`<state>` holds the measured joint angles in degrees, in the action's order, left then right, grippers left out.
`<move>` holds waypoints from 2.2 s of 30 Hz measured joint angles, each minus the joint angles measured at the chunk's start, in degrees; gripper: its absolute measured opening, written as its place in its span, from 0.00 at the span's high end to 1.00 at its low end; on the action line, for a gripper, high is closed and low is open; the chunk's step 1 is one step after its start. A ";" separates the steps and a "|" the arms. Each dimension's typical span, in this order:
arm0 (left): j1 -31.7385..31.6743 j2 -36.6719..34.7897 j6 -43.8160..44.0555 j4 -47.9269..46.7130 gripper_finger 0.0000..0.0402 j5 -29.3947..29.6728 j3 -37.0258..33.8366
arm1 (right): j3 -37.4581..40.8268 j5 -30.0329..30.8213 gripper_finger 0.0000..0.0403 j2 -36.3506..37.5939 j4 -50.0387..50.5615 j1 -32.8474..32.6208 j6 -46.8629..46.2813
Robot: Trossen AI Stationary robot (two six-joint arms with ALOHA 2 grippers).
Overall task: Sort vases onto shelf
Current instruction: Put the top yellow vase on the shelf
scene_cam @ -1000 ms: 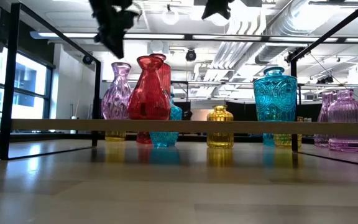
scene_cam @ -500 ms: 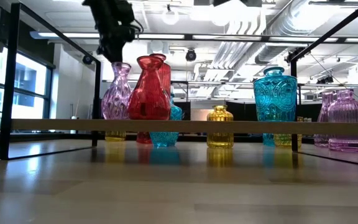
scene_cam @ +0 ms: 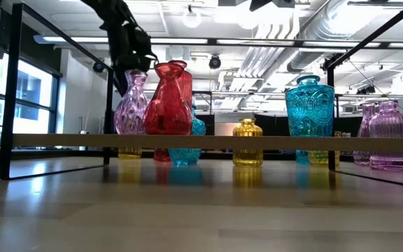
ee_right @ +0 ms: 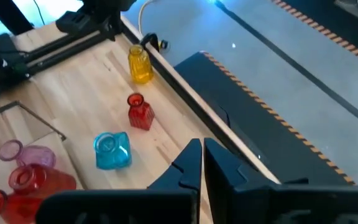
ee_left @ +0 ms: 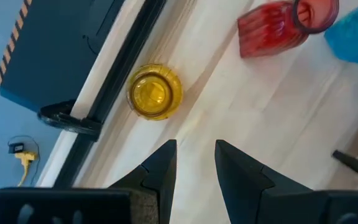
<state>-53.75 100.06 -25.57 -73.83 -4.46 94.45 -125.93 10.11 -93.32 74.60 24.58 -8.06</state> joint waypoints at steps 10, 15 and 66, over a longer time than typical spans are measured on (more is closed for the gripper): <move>-0.24 2.51 -12.88 -1.97 0.74 0.61 0.00 | 0.00 0.02 1.00 0.02 -0.06 0.07 -2.16; 0.25 3.39 -21.04 -2.84 0.74 0.60 0.00 | 0.00 0.11 1.00 0.02 -0.05 -0.33 -2.18; -2.32 13.09 -12.41 2.46 0.49 -7.27 0.23 | 0.00 0.92 1.00 0.02 2.78 -6.53 -2.46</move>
<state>-56.07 113.15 -37.98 -71.38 -11.73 94.68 -125.93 11.03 -93.30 77.38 18.04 -10.53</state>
